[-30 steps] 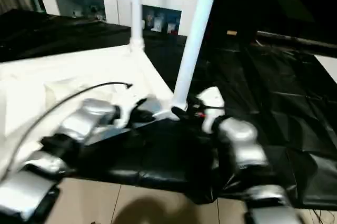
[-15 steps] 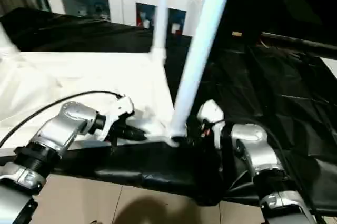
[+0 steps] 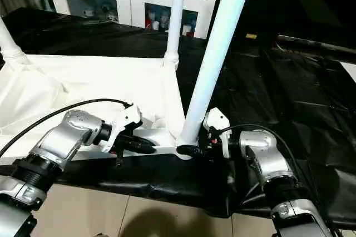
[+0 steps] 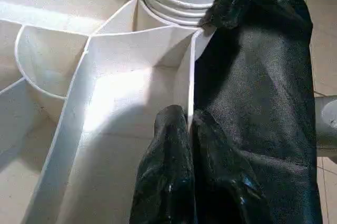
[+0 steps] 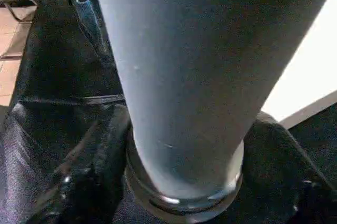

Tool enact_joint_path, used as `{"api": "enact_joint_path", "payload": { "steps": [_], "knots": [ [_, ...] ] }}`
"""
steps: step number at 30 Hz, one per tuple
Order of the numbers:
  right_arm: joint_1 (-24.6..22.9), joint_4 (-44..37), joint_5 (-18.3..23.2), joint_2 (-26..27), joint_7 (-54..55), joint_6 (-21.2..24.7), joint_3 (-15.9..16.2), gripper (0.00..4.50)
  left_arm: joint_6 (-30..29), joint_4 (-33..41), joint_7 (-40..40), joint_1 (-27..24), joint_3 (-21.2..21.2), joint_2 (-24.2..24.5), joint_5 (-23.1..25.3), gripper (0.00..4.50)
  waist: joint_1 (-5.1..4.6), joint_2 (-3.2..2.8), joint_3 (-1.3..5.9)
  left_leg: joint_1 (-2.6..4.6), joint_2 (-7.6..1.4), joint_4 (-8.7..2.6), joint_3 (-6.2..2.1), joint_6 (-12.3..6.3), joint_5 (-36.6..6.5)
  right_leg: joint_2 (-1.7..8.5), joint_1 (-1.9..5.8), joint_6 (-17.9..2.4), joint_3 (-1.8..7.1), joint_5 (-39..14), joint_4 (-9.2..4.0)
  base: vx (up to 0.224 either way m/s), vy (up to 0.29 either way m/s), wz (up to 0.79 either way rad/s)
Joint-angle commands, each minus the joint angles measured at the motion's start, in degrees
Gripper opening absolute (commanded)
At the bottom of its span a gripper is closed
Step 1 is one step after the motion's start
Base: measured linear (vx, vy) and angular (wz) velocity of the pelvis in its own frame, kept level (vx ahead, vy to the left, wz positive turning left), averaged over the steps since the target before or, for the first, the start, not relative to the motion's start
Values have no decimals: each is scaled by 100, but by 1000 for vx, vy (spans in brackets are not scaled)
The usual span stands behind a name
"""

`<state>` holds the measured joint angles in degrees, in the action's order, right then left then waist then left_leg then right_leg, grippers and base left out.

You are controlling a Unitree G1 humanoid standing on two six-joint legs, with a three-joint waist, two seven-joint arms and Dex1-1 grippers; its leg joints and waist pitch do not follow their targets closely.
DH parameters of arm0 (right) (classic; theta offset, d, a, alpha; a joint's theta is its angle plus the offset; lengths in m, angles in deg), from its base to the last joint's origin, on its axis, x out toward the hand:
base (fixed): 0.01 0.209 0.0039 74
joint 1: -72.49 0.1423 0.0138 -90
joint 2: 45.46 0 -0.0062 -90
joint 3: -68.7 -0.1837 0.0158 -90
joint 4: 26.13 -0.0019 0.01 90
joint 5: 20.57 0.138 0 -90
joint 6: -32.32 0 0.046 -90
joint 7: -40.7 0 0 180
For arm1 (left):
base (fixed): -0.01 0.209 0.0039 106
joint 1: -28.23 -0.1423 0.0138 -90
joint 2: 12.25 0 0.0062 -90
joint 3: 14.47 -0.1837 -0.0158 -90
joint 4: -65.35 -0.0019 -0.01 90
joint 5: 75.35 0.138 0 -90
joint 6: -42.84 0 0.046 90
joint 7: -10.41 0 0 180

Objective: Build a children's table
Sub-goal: Rotate leg to tighten

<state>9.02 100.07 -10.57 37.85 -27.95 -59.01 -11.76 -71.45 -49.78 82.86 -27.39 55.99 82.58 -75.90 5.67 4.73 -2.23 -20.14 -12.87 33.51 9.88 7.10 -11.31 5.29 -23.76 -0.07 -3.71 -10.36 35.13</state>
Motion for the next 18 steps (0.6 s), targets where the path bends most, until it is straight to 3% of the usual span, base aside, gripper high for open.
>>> {"api": "enact_joint_path", "payload": {
  "steps": [1, 8, 10, 12, 13, 14, 15, 16, 18],
  "knots": [
    [61, 38, 20, -3, 4, 16, -47, 274, -96, -22, 240, -152, -104, -80, -233, 0, 1, 49, 295, -32, -31, -385, 68, -513, -669, 235, 327, -1228, 204, -1054, -357, 0, 0, 0],
    [5, 241, 85, 264, 729, -77, -375, 266, -37, -368, -485, -35, 95, -365, -93, 0, -39, 8, 286, -27, -21, -396, 67, -402, -841, 226, 315, -1217, 203, -1193, -389, 0, 0, 0],
    [-28, 438, -42, 530, 1669, -145, -552, 266, 35, -794, -1223, 150, 293, -636, 22, 0, -50, -38, 285, -9, -15, -411, 62, -314, -931, 226, 304, -1158, 205, -1363, -416, 0, 0, 0],
    [-43, 519, -99, 652, 2101, -172, -627, 266, 39, -978, -1537, 235, 388, -759, 49, 0, -51, -7, 294, -2, -4, -413, 57, -206, -998, 238, 304, -1028, 203, -1609, -443, 0, 0, 0],
    [-29, 727, -218, 938, 3170, -208, -815, 266, 148, -1379, -2203, 433, 543, -1009, 125, 0, -57, -62, 296, -17, 5, -416, 52, -163, -954, 224, 304, -999, 210, -1566, -436, 0, 0, 0],
    [-19, 753, -228, 970, 3292, -201, -836, 266, 168, -1423, -2274, 457, 560, -1037, 129, 0, -69, -40, 288, -13, 10, -418, 62, -156, -964, 215, 289, -979, 209, -1568, -460, 0, 0, 0],
    [79, 1009, -326, 1282, 4483, -134, -1038, 266, 365, -1857, -2965, 690, 731, -1308, 164, 0, -84, -64, 270, -18, 35, -422, 68, -114, -1014, 202, 274, -913, 207, -1695, -490, 0, 0, 0],
    [194, 1202, -371, 1513, 5272, -103, -1180, 266, 467, -2145, -3367, 860, 838, -1510, 161, 0, -74, -71, 304, 1, 41, -423, 45, -30, -1048, 215, 293, -856, 201, -1835, -477, 0, 0, 0],
    [272, 1282, -352, 1635, 5565, -134, -1255, 266, 492, -2241, -3464, 923, 846, -1598, 165, 0, -74, -85, 315, -8, 36, -421, 49, -61, -1018, 211, 301, -828, 204, -1678, -463, 0, 0, 0]
  ]
}}
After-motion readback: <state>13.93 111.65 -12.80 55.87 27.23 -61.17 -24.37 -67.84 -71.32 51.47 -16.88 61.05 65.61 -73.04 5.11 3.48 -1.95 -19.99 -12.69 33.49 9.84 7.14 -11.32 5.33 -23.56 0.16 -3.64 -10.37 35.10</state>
